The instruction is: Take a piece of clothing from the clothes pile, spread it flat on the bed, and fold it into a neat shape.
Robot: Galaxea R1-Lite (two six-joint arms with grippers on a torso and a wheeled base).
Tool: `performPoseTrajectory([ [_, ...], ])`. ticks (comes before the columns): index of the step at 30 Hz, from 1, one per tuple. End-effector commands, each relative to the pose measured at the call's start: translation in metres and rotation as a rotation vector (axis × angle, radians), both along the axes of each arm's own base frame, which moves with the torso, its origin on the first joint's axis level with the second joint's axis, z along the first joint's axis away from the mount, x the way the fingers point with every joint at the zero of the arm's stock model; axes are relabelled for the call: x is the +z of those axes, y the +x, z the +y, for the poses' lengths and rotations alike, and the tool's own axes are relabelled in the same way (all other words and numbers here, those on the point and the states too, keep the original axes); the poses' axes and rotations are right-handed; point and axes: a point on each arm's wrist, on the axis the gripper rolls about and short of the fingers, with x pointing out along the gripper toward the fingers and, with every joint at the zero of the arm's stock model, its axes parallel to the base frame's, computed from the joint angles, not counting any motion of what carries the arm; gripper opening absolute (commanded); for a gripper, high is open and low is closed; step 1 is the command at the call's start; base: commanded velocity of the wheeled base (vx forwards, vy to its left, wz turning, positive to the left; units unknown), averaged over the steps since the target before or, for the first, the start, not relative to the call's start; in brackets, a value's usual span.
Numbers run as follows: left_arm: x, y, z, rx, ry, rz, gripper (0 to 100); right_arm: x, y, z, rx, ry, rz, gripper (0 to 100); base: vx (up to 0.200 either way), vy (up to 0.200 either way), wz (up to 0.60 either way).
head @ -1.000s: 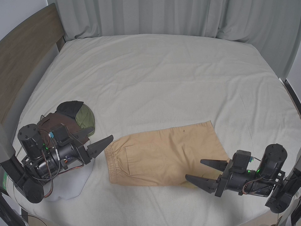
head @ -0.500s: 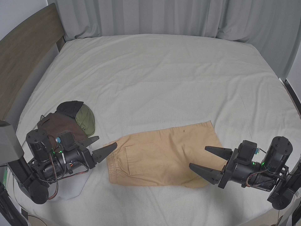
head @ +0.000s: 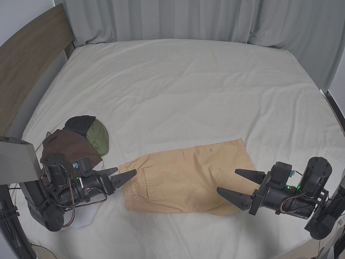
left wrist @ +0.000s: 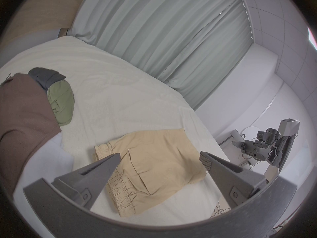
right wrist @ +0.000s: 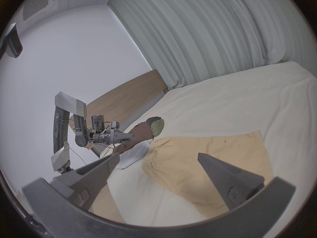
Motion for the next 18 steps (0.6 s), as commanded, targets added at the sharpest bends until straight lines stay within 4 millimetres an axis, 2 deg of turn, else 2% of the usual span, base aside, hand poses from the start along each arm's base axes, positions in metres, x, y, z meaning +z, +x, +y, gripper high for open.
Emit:
performPoseTrajectory([
  [1, -0.016, 0.005, 0.001, 0.007, 0.012, 0.050, 100, -0.005, 0.002, 0.000, -0.004, -0.010, 0.017, 100, 0.000, 0.000, 0.00],
  [11, -0.031, 0.013, 0.004, 0.025, 0.020, 0.091, 100, -0.008, 0.005, -0.001, -0.016, -0.018, 0.030, 100, 0.000, 0.000, 0.00],
  [18, -0.051, 0.020, 0.009, 0.044, 0.029, 0.146, 100, -0.009, 0.005, -0.001, -0.015, -0.022, 0.035, 100, 0.000, 0.000, 0.00],
])
